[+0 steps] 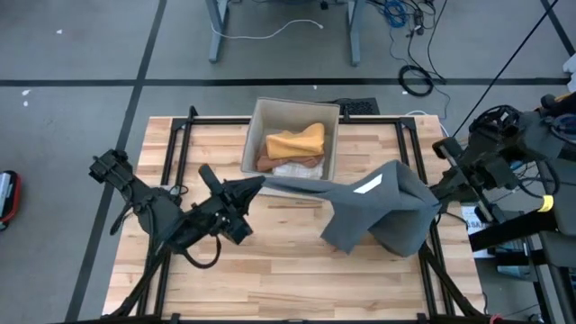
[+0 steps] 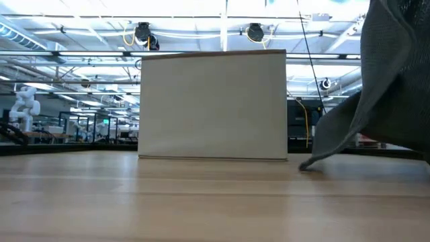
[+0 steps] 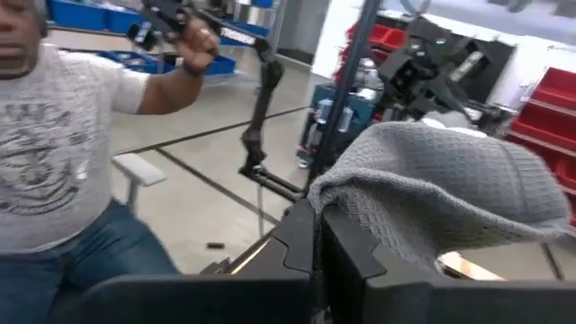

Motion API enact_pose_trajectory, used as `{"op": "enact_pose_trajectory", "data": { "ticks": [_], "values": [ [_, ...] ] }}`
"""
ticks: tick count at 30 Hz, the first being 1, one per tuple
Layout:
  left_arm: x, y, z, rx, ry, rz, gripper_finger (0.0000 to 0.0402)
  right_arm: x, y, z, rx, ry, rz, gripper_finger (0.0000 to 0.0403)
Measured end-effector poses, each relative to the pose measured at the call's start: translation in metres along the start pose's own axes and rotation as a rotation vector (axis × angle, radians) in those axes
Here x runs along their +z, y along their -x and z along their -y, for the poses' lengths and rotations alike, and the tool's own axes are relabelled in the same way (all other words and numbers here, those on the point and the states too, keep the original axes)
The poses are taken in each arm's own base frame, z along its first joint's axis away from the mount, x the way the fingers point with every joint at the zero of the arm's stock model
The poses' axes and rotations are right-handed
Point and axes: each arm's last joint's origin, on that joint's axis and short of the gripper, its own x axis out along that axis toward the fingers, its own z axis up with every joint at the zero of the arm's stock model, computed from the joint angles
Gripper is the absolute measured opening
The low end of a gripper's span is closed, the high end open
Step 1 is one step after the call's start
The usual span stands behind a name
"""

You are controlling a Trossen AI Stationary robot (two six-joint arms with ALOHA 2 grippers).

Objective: Fold towel
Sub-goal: Fold the orange towel

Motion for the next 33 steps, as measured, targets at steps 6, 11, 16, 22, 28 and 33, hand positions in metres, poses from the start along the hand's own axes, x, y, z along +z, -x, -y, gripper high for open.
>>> {"op": "enact_pose_trajectory", "data": {
  "ticks": [6,11,16,22,28,33],
  "values": [
    [-0.006,0.002,-0.012,0.005,0.037,0.028,0.0000,0.002,0.003,0.003,-0.050,0.035,0.005,0.0005],
    [-0.010,0.006,-0.026,0.000,0.117,0.110,0.0000,0.008,-0.004,0.001,-0.052,0.098,0.044,0.0005],
    [-0.006,0.014,-0.029,-0.036,0.145,0.240,0.0000,0.009,-0.018,-0.007,0.003,0.133,0.024,0.0006],
    [-0.002,0.018,-0.030,-0.057,0.164,0.360,0.0000,0.013,-0.026,-0.011,0.041,0.193,0.055,0.0006],
    [-0.002,0.015,-0.033,-0.042,0.190,0.370,0.0000,0.018,-0.024,-0.009,0.034,0.235,0.120,0.0006],
    [-0.009,0.005,-0.021,-0.103,0.145,0.288,0.0000,0.011,-0.023,-0.010,0.049,0.147,0.043,0.0009]
  ]
}}
